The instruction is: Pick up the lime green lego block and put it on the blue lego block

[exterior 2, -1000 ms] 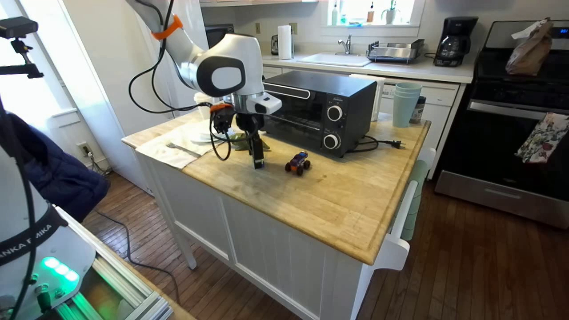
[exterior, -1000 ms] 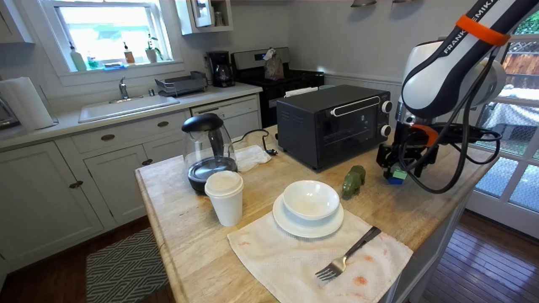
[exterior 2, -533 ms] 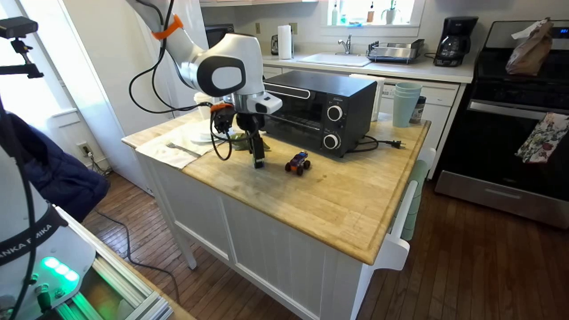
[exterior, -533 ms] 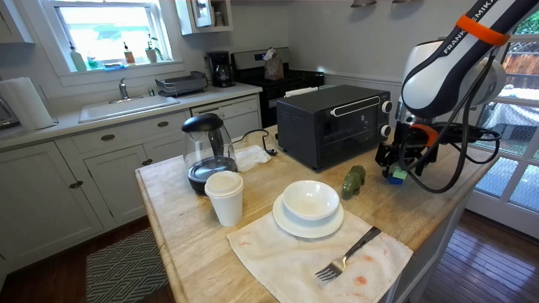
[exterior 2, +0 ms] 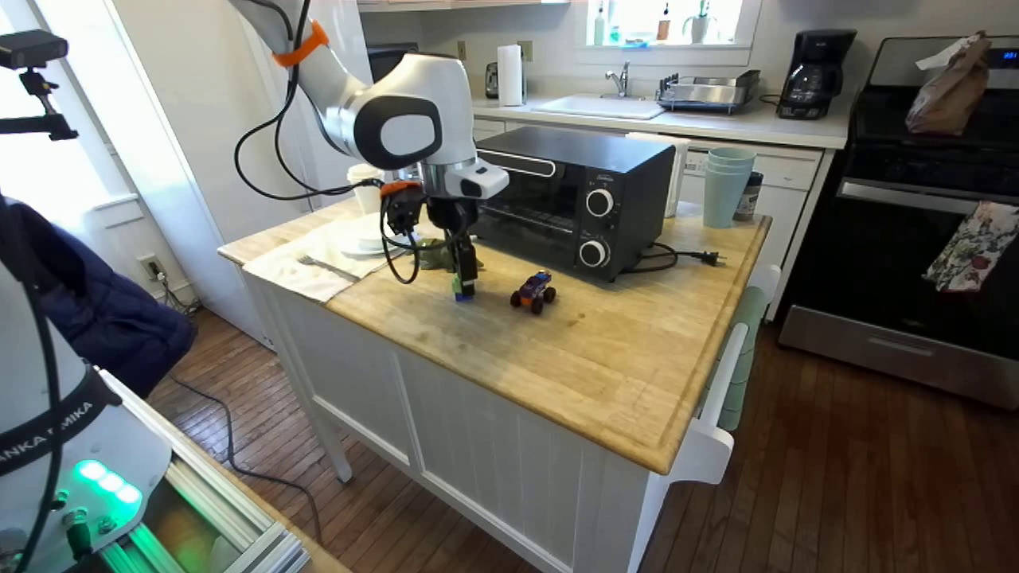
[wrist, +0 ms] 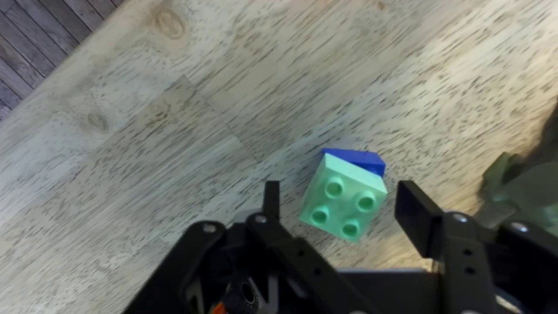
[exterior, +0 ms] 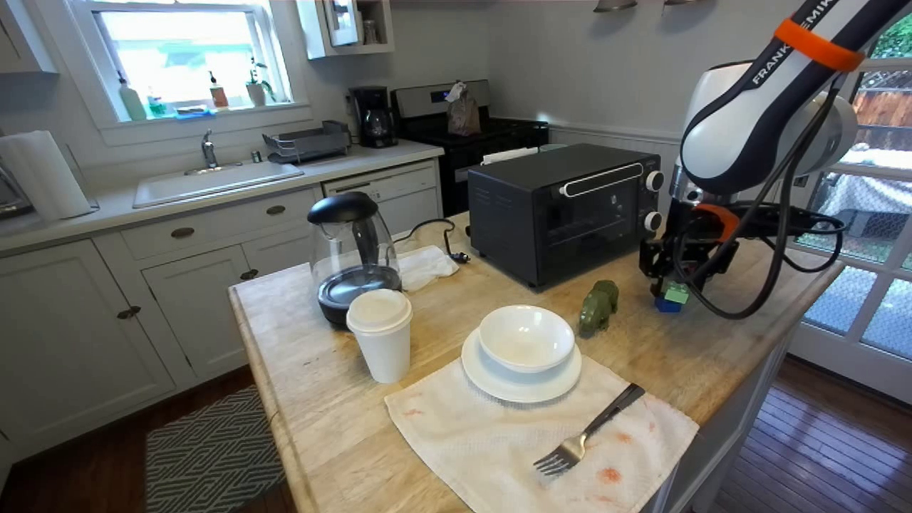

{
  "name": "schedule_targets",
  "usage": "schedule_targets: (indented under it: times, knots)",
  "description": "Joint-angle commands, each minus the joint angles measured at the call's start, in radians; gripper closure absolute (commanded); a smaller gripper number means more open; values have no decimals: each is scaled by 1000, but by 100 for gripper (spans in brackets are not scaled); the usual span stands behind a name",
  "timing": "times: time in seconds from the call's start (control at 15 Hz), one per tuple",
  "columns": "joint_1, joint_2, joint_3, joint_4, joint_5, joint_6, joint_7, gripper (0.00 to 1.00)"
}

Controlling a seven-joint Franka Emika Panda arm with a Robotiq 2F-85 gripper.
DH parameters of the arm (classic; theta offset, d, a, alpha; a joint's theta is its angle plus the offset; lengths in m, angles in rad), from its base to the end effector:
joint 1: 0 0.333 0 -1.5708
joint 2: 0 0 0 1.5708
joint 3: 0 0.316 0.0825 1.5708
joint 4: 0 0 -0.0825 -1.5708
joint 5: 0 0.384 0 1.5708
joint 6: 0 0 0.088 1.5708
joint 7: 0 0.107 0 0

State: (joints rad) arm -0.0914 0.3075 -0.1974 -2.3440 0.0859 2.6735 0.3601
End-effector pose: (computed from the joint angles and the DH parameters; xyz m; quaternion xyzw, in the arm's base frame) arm 0.4958 -0.1529 0.2074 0.9366 -0.3499 0.0153 0.0092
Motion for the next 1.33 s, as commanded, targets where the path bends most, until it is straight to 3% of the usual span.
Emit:
schedule_targets:
  times: [0.0, 0.27, 0.33, 1.27]
  knots:
    - [-8, -13, 6, -3, 21, 5, -14, 59]
    - [-6, -18, 4, -6, 19, 13, -12, 88]
    - [-6, -20, 3, -8, 16, 15, -12, 89]
    - [0, -36, -3, -24, 11, 11, 14, 89]
